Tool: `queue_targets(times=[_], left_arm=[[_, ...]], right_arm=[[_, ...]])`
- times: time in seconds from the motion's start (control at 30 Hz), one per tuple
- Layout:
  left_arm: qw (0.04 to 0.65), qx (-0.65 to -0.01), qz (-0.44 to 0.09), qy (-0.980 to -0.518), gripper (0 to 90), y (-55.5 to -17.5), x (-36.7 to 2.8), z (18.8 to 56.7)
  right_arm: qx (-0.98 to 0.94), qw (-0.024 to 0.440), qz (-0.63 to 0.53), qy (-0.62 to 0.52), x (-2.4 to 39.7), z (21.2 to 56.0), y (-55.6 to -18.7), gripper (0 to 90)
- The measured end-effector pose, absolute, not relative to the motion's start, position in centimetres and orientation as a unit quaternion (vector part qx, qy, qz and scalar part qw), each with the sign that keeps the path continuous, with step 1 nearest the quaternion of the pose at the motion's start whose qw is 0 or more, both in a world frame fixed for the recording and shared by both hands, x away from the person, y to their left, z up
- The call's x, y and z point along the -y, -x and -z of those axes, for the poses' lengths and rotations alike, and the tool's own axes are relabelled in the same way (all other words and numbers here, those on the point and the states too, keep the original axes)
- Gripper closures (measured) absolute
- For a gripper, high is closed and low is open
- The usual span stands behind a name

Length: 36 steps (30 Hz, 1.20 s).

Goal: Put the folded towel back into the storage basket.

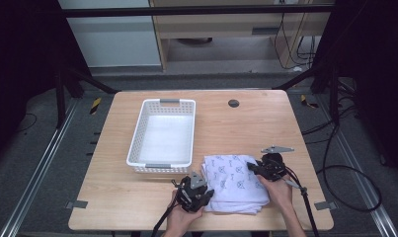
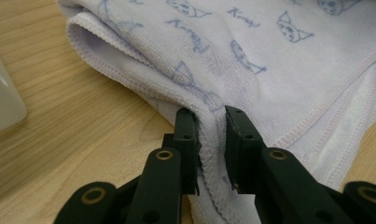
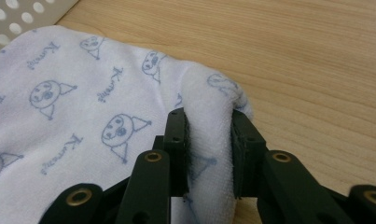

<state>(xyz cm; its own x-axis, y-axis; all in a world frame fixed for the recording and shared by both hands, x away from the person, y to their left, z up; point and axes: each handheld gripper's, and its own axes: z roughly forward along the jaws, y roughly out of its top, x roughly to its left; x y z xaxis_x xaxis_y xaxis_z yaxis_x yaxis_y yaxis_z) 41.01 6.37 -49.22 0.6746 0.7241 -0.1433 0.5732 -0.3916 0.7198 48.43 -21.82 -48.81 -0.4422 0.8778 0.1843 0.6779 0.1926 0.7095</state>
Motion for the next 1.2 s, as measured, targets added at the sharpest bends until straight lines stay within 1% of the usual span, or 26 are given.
queue_targets(times=[0.43, 0.9, 1.2], left_arm=[[0.401, -0.384, -0.098, -0.826, 76.3, -40.9, -7.1, 47.6], [0.421, -0.37, -0.121, -0.819, 76.3, -40.2, -7.9, 45.4], [0.439, -0.368, -0.126, -0.81, 76.4, -39.8, -8.5, 43.7]], right_arm=[[-0.749, 0.138, -0.417, -0.497, 22.1, 46.9, -47.3, 72.1], [-0.735, 0.159, -0.457, -0.474, 22.2, 44.4, -45.9, 71.8], [-0.727, 0.174, -0.479, -0.461, 22.0, 42.7, -45.2, 71.8]])
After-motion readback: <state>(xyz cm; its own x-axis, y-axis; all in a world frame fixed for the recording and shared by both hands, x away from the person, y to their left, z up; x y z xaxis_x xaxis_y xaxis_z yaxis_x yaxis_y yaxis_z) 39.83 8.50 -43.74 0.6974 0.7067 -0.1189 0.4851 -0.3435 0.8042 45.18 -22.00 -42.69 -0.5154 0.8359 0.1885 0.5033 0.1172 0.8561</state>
